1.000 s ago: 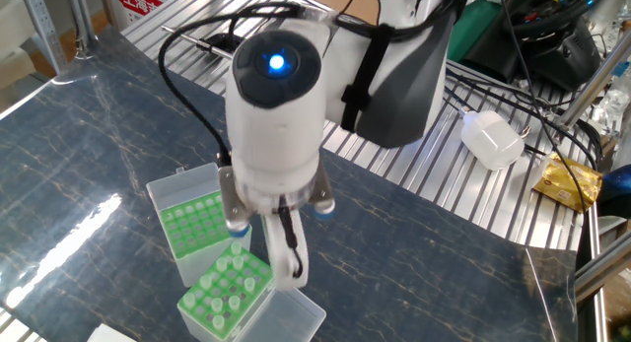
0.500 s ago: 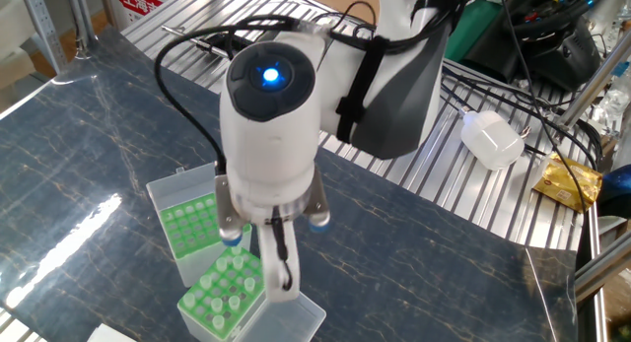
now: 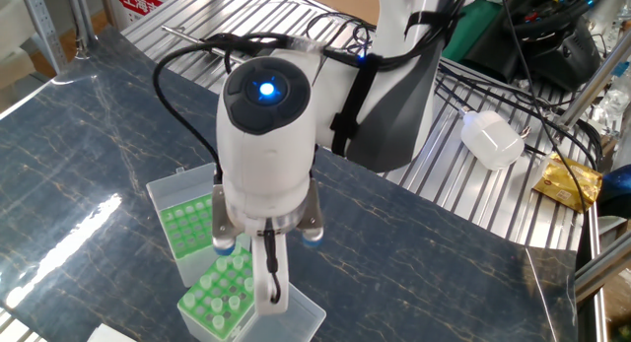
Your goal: Transfer all large pipette tips from one holder to another
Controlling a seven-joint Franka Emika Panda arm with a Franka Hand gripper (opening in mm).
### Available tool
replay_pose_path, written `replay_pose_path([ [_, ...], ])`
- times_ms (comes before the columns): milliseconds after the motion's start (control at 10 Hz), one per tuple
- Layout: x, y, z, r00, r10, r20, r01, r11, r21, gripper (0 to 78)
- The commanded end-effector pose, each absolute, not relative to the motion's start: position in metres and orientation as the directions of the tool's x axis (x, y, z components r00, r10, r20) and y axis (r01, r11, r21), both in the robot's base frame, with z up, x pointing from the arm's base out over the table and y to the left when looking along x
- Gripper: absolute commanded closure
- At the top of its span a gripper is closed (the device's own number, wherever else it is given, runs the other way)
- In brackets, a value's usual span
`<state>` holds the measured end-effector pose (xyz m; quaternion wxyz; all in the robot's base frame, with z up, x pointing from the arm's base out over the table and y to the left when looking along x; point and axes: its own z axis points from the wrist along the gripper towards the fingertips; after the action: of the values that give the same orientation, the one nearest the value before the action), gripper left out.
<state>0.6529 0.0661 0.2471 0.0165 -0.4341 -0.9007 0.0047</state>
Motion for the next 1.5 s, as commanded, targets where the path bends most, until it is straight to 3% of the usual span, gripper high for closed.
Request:
replay_pose_path([
  [100,0.672,0.067,0.239,-0.611,0.792,0.005,0.792,0.611,0.009,0.1],
  [1500,0.686,0.073,0.207,-0.622,0.782,-0.026,0.781,0.623,0.052,0.1],
])
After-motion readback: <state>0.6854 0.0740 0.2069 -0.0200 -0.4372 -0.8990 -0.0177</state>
